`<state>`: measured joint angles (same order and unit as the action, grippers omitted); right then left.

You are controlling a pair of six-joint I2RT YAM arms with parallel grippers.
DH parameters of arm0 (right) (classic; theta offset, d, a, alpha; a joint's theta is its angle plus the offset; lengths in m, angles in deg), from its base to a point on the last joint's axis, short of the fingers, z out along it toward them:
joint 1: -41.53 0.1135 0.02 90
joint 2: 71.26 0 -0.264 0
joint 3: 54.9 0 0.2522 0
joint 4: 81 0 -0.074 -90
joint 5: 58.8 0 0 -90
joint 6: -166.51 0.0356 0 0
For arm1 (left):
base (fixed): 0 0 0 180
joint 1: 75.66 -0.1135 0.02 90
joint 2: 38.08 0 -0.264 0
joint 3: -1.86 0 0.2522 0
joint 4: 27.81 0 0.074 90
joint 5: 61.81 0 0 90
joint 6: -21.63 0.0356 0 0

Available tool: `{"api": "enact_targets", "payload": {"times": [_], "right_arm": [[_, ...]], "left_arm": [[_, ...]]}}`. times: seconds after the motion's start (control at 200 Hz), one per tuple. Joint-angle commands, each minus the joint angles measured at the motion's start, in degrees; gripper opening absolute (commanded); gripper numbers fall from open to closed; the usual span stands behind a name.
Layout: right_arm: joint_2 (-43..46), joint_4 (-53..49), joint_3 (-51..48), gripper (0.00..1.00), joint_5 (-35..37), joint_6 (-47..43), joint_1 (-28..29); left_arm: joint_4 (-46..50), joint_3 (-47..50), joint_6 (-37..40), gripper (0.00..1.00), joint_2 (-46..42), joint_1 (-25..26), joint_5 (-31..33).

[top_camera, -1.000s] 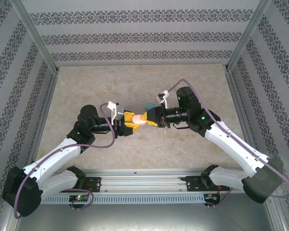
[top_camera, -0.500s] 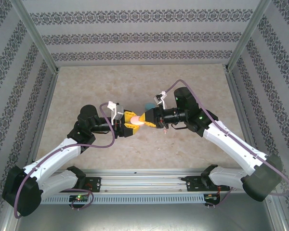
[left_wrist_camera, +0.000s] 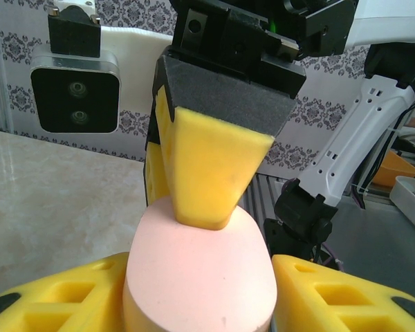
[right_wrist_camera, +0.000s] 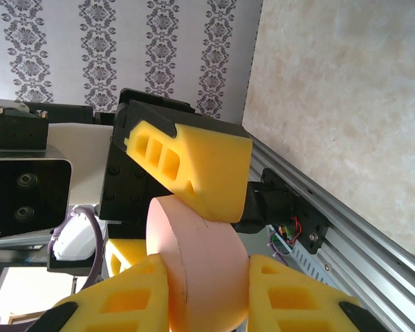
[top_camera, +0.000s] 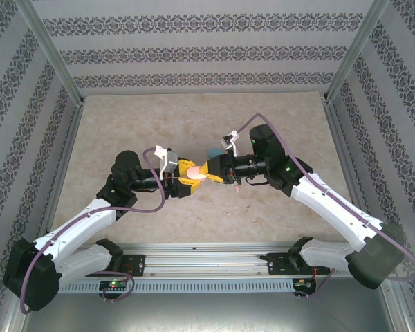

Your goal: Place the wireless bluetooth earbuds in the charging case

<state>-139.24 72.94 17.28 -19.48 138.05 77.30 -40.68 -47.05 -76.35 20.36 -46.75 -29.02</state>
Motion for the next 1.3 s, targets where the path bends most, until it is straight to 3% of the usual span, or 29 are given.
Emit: {"api": "enact_targets", "payload": {"times": [0.0, 0.305, 0.435, 0.49, 0.595, 0.744, 0.909, 1.294], "right_arm": [[-0.13, 2.37, 1.71, 0.17, -1.05, 0.68, 0.59], [-0.4, 3.42, 1.87, 0.18, -1.53, 1.42, 0.54], [0.66, 3.5, 2.4, 0.35, -0.56, -0.75, 0.46], [1.92, 2.63, 3.05, 0.48, 0.8, -2.98, -0.01], [5.65, -3.77, 5.23, 0.57, 6.94, -10.8, -1.19], [9.55, -9.66, 8.09, 0.59, 11.45, -22.53, -0.85], [7.97, -23.49, 14.71, 0.62, 19.64, -41.33, 6.17], [3.7, -24.25, 18.04, 0.69, 19.22, -53.81, 14.21]], "left_arm": [[-0.85, -1.43, 0.61, 0.44, -0.48, 0.71, -2.39], [-0.29, -1.69, 0.87, 0.22, -0.34, 0.78, -2.39], [0.77, -2.32, 0.61, 0.13, -0.86, 0.71, -2.29], [1.79, -2.7, 0.61, 0.11, -1.32, 0.72, -2.42], [4.74, -3.51, 0.86, 0.1, -2.75, 0.64, -3.14], [10.01, -4.76, 1.22, 0.1, -5.05, 0.54, -5.03], [13.07, -5.86, -0.07, 0.1, -6.65, 0.46, -6.79], [13.36, -6.87, -3.57, 0.11, -7.79, 0.47, -8.79]]}}
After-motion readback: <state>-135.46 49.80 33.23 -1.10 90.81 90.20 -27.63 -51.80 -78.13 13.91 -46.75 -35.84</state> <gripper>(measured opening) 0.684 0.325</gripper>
